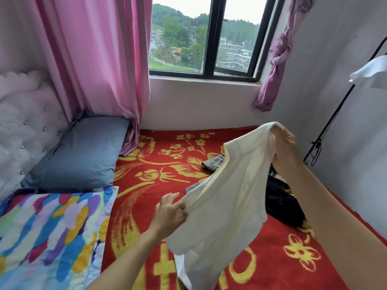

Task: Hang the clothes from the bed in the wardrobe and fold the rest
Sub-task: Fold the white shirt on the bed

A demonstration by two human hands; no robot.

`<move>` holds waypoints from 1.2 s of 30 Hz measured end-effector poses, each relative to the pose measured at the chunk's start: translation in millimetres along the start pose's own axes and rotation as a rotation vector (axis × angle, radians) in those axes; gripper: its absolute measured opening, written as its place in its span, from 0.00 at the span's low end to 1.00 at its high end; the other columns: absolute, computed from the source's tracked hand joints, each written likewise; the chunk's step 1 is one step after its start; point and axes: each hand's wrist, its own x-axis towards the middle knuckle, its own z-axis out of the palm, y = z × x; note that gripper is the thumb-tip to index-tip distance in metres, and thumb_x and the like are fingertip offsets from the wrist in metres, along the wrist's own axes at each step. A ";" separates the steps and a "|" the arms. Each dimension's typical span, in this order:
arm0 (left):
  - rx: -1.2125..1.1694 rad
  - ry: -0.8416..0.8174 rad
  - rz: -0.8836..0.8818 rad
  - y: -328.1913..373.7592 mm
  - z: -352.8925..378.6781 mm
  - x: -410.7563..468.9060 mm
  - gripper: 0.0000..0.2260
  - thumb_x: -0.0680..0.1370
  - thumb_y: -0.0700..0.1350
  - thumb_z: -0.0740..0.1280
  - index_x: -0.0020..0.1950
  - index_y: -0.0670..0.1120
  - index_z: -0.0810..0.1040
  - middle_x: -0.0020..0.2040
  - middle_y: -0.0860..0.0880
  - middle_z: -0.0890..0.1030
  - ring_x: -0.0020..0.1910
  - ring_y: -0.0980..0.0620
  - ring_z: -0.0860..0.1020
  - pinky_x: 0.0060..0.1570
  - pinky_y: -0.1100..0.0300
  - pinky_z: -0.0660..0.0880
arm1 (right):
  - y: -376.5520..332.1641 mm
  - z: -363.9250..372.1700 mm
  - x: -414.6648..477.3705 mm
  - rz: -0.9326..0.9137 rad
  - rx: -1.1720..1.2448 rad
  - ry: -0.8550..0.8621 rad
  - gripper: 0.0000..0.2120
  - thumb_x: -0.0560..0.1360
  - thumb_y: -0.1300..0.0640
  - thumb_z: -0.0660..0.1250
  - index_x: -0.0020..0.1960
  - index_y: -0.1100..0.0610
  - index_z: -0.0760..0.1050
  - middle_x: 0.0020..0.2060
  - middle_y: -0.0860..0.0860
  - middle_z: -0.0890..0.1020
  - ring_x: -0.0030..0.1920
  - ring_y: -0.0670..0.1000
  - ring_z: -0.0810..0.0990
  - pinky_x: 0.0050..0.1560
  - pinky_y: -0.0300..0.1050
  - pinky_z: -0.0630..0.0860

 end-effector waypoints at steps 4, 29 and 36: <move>-0.441 0.233 0.077 -6.0 -51.6 -18.7 0.08 0.74 0.51 0.67 0.41 0.47 0.74 0.41 0.52 0.79 0.43 0.64 0.77 0.43 0.68 0.71 | 31.1 -38.4 7.2 0.058 -0.039 0.072 0.12 0.80 0.58 0.59 0.39 0.54 0.73 0.27 0.44 0.74 0.30 0.45 0.72 0.31 0.37 0.70; -0.521 0.534 0.150 42.9 -117.7 -12.7 0.14 0.78 0.35 0.62 0.43 0.55 0.74 0.40 0.57 0.78 0.39 0.67 0.76 0.35 0.77 0.68 | 191.0 22.7 -84.7 0.222 -0.950 -0.743 0.19 0.69 0.64 0.67 0.59 0.52 0.74 0.47 0.47 0.77 0.51 0.49 0.74 0.52 0.45 0.69; -0.471 0.598 0.087 23.4 -134.6 -25.1 0.09 0.78 0.35 0.62 0.45 0.48 0.76 0.40 0.58 0.77 0.39 0.69 0.75 0.34 0.78 0.67 | 202.4 43.9 -87.9 0.226 -0.756 -0.522 0.12 0.76 0.64 0.63 0.35 0.63 0.69 0.32 0.54 0.70 0.36 0.49 0.67 0.37 0.43 0.61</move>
